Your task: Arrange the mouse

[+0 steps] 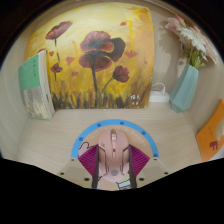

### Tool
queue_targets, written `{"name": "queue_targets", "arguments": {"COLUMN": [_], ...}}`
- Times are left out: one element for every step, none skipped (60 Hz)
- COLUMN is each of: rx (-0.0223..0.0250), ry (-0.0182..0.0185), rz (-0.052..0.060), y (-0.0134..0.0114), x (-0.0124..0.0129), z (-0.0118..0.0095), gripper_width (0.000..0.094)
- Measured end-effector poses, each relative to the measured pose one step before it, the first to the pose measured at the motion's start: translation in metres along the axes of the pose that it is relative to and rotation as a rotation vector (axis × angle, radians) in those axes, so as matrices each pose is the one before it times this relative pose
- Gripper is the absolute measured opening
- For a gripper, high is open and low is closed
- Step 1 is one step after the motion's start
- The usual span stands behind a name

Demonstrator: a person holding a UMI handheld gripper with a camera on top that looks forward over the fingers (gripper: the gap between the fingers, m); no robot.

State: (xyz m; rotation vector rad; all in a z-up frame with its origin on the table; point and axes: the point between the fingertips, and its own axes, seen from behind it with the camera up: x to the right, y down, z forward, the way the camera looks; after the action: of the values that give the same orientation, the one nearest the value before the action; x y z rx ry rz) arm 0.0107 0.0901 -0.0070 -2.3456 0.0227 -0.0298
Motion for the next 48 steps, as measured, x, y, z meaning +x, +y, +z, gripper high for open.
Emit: {"name": "queue_targets", "arguments": {"rx": [0.00334,0.00298,-0.00031,0.00089,-0.00203,-0.00347,-0.00519,-0.00688,-0.0052,-0.00118,0.00118,0.00544,0.00647,0.00681,0.00912,0.00918,0.00923,0.00943,0.00873,0.0083,0.00856,0.00814,0.00724,0.00789,0.00809,0.00903,0.01015,0.00933,0.00795,0.00686,0.00685,0.00715,0.00864,0.00767,0.00573,0.00409,0.00392,0.0042,0.00538,0.00488,0.00432,0.00503,0.00468,0.00593,0.00668,0.00635,0.00517,0.00472], "ry": [0.00213,0.00214,0.00136,-0.0002,-0.00131,-0.00041,0.00025,-0.00244,-0.00128,0.00109,0.00289,0.00109,0.00022,-0.00006,0.00018,0.0002,0.0001,-0.00074,-0.00113,-0.00113,-0.00117,-0.00234,-0.00249,-0.00225,-0.00343,-0.00521,-0.00629,-0.00663,-0.00491,-0.00338,-0.00258,-0.00666,-0.00483,-0.00503,-0.00491,-0.0034,-0.00284,-0.00266,-0.00184,-0.00155,-0.00118,-0.00132,-0.00108,-0.00149,-0.00135,-0.00042,-0.00037,-0.00067], "rz": [-0.0042,-0.0045,-0.0027,-0.0021,0.0002,0.0025,0.0032,0.0025,0.0028,0.0028,0.002,0.0016,0.0004,-0.0007,-0.0016,-0.0014,-0.0021,-0.0026,-0.0024,-0.0014,0.0,0.0,0.0004,0.0006,0.001,0.0014,0.0011,0.0007,0.0003,0.0014,0.0021,0.0005,0.0006,-0.0004,-0.0012,-0.0016,-0.0021,-0.0034,-0.0026,-0.0041,-0.0038,-0.0044,-0.0041,-0.0036,-0.0029,-0.0022,-0.0018,-0.0026], "y": [-0.00031,-0.00011,0.00044,0.00007,0.00028,0.00056,0.00052,0.00031,-0.00044,-0.00155,-0.0024,-0.00336,-0.00363,-0.00376,-0.00403,-0.00453,-0.00463,-0.00485,-0.00467,-0.00471,-0.00469,-0.00449,-0.00436,-0.00418,-0.00425,-0.00427,-0.00423,-0.00385,-0.00316,-0.00274,-0.0028,-0.00262,-0.0023,-0.00208,-0.0013,-0.00074,-0.00064,-0.00065,-0.00071,-0.00034,0.00005,0.0002,-0.00003,-0.00016,-0.00054,-0.00036,-0.00021,0.00034], "x": [0.0003,0.00042,0.00003,-0.00018,-0.00035,0.00003,0.00018,-0.00056,-0.00015,0.00039,0.00073,0.00035,0.00016,0.00005,0.00024,0.00023,0.00012,0.0,-0.00005,0.00003,-0.00016,-0.00041,-0.00032,-0.0005,-0.00075,-0.00119,-0.00147,-0.0014,-0.001,-0.00068,-0.00065,-0.00025,-0.00117,-0.00131,-0.00086,-0.00065,-0.00041,-0.00022,-0.00062,0.00017,0.00023,0.00055,0.00018,0.00032,0.0004,0.00064,0.00098,0.00118], "z": [0.00049,0.00045,-0.0008,0.00038,0.00016,0.00015,-0.00043,-0.00132,-0.00206,-0.00307,-0.00378,-0.00366,-0.00398,-0.00455,-0.00502,-0.00557,-0.00586,-0.00607,-0.0064,-0.00676,-0.00707,-0.00721,-0.00746,-0.00774,-0.00798,-0.00836,-0.00835,-0.00839,-0.00807,-0.00839,-0.00846,-0.00861,-0.00813,-0.00785,-0.00762,-0.00757,-0.00753,-0.00732,-0.00778,-0.00657,-0.0069,-0.00681,-0.00655,-0.0065,-0.00626,-0.00615,-0.00599,-0.00527], "gripper_width": [0.0461,0.0473,0.0485,0.0498,0.0516,0.0528,0.0546,0.0574,0.0613,0.0663,0.0716,0.0756,0.0773,0.0773,0.077,0.0769,0.077,0.0769,0.077,0.0771,0.0772,0.0769,0.077,0.0769,0.0771,0.0772,0.0771,0.0769,0.077,0.0769,0.0769,0.0769,0.0769,0.0772,0.0771,0.0772,0.0772,0.0773,0.0773,0.0772,0.0773,0.0774,0.0773,0.0772,0.0773,0.0771,0.0773,0.0772]}}
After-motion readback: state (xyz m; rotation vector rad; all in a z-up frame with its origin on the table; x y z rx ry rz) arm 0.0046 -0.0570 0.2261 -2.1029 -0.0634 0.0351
